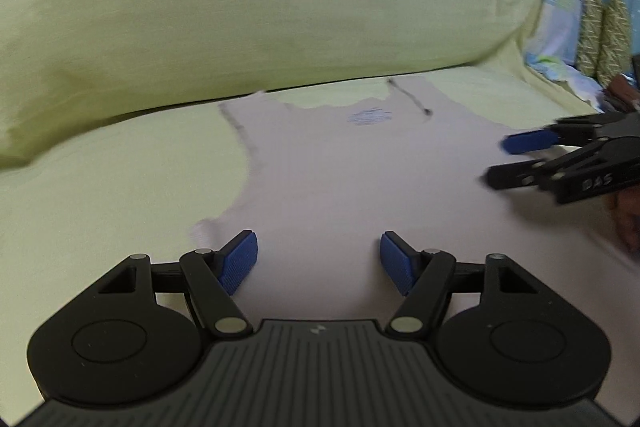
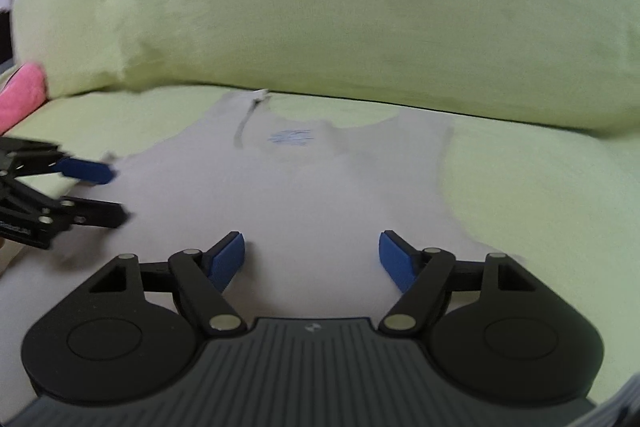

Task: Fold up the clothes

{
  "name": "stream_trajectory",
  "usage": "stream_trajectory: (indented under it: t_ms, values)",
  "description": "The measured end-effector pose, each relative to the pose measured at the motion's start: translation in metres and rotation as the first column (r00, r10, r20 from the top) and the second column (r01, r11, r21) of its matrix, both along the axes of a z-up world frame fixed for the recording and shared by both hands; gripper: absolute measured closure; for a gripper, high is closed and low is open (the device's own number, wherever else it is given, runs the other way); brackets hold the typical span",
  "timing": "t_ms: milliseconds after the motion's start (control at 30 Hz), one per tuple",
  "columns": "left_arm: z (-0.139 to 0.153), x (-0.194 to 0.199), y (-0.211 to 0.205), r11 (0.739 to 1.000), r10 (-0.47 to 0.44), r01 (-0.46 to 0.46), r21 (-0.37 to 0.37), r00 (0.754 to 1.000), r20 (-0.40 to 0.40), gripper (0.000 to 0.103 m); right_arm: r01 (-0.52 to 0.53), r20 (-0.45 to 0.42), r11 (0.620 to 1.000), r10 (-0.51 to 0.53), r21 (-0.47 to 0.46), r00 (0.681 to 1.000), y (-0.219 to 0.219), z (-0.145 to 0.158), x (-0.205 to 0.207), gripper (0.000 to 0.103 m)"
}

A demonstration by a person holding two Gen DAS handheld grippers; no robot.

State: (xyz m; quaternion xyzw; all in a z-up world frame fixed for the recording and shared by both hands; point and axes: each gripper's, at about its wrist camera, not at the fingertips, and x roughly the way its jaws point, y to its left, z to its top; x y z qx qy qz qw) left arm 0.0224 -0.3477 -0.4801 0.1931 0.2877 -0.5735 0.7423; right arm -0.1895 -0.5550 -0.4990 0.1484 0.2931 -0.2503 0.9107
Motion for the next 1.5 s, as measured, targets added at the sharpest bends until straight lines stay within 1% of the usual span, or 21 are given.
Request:
stream_trajectory:
  t_ms: [133, 200, 267, 367, 400, 467, 567, 767, 833, 900, 1000, 1067, 1100, 1133, 1200, 1333, 1433, 1467, 1500]
  values:
    - [0.008, 0.003, -0.002, 0.999, 0.031, -0.031, -0.024, 1.0, 0.004, 0.034, 0.066, 0.024, 0.998, -0.067, 0.011, 0.997, -0.007, 0.002, -0.015, 0.037]
    - [0.014, 0.001, -0.012, 0.998, 0.012, -0.012, -0.056, 1.0, -0.008, 0.034, 0.086, 0.077, 0.996, -0.088, 0.023, 0.993, -0.011, 0.011, -0.022, 0.036]
    - [0.019, -0.001, -0.023, 0.996, -0.008, 0.006, -0.085, 1.0, -0.017, 0.034, 0.074, 0.108, 0.997, -0.077, 0.027, 0.991, -0.016, 0.017, -0.023, 0.036]
    - [0.016, -0.007, -0.049, 0.996, -0.051, 0.051, -0.067, 0.999, 0.004, 0.034, 0.06, 0.115, 0.997, -0.064, 0.039, 0.991, -0.025, 0.016, -0.017, 0.036]
    - [0.013, -0.008, -0.056, 0.996, -0.073, 0.073, -0.057, 0.997, 0.011, 0.034, 0.053, 0.103, 0.998, -0.057, 0.045, 0.993, -0.029, 0.012, -0.014, 0.036]
    - [0.006, -0.008, -0.066, 0.995, -0.096, 0.097, -0.036, 0.995, 0.011, 0.034, 0.037, 0.085, 0.998, -0.042, 0.06, 0.996, -0.036, 0.004, -0.008, 0.036]
    - [-0.005, -0.006, -0.07, 0.995, -0.104, 0.104, -0.008, 0.994, 0.015, 0.034, 0.025, 0.069, 0.997, -0.03, 0.074, 0.997, -0.048, -0.003, 0.0, 0.036]
    - [-0.008, 0.0, -0.066, 0.995, -0.097, 0.098, -0.02, 0.995, 0.007, 0.033, 0.039, 0.015, 0.999, -0.039, 0.011, 0.999, -0.057, -0.007, 0.015, 0.036]
    - [-0.007, -0.001, -0.066, 0.995, -0.095, 0.096, -0.02, 0.995, 0.009, 0.033, 0.032, -0.04, 0.998, -0.034, -0.046, 0.999, -0.053, -0.008, 0.025, 0.035]
    - [-0.007, -0.003, -0.066, 0.995, -0.094, 0.094, -0.018, 0.995, 0.015, 0.033, 0.029, -0.06, 0.997, -0.034, -0.075, 0.998, -0.052, -0.009, 0.031, 0.032]
    - [-0.006, -0.001, -0.067, 0.996, -0.088, 0.088, -0.024, 0.996, 0.006, 0.033, 0.029, -0.055, 0.996, -0.034, -0.084, 0.998, -0.055, -0.009, 0.033, 0.032]
    - [-0.004, 0.001, -0.067, 0.997, -0.07, 0.07, -0.035, 0.998, -0.006, 0.033, 0.044, -0.018, 0.995, -0.046, -0.086, 0.999, -0.055, -0.006, 0.028, 0.036]
    - [-0.002, 0.002, -0.066, 0.997, -0.064, 0.063, -0.04, 0.998, -0.008, 0.033, 0.046, 0.01, 0.995, -0.045, -0.092, 0.999, -0.052, -0.003, 0.024, 0.036]
    - [-0.001, 0.002, -0.066, 0.997, -0.057, 0.057, -0.045, 0.998, -0.01, 0.033, 0.046, 0.019, 0.994, -0.045, -0.1, 0.999, -0.05, -0.001, 0.021, 0.036]
    - [-0.001, 0.003, -0.066, 0.998, -0.054, 0.054, -0.041, 0.998, -0.008, 0.033, 0.052, 0.011, 0.992, -0.051, -0.118, 0.999, -0.044, 0.003, 0.019, 0.036]
    - [-0.003, 0.002, -0.065, 0.998, -0.053, 0.053, -0.027, 0.999, 0.001, 0.033, 0.053, -0.094, 0.983, -0.07, -0.173, 0.993, -0.03, -0.001, 0.022, 0.036]
    - [-0.005, 0.002, -0.064, 0.998, -0.051, 0.051, -0.027, 0.999, 0.006, 0.033, 0.057, -0.12, 0.976, -0.084, -0.208, 0.989, -0.027, -0.001, 0.027, 0.035]
    - [-0.005, 0.002, -0.064, 0.998, -0.05, 0.05, -0.028, 0.999, 0.004, 0.033, 0.067, -0.121, 0.975, -0.094, -0.211, 0.988, -0.028, -0.001, 0.028, 0.032]
    - [-0.004, 0.003, -0.063, 0.999, -0.046, 0.046, -0.028, 0.999, 0.002, 0.033, 0.076, -0.121, 0.974, -0.104, -0.214, 0.987, -0.03, -0.002, 0.029, 0.031]
